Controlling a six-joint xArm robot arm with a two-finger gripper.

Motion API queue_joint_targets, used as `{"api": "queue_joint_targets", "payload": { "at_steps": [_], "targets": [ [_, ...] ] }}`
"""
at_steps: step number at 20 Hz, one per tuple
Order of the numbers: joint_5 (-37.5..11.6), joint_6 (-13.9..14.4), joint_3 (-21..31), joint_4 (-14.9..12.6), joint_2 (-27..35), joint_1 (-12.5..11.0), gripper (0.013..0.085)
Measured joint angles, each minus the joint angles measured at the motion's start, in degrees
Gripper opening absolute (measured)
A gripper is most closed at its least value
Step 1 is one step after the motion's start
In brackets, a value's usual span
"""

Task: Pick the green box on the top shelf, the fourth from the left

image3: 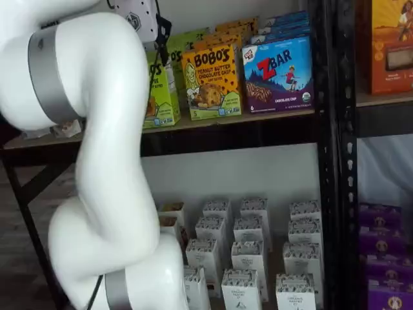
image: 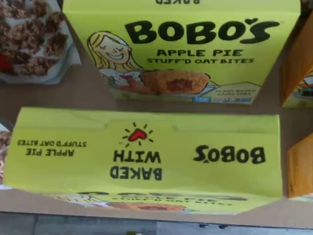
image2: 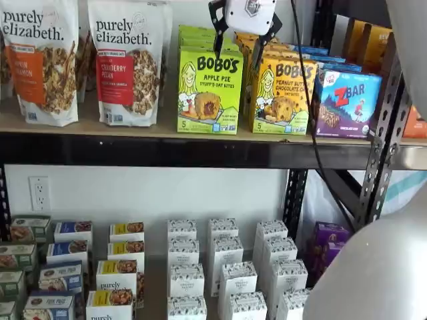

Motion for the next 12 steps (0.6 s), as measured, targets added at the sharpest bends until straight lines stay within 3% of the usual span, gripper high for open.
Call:
{"api": "queue_joint_targets", "payload": {
  "at_steps": [12],
  "targets": [
    [-1.7,-0.6,2.2,0.3,-1.5,-0.5,0.0850]
  ]
}}
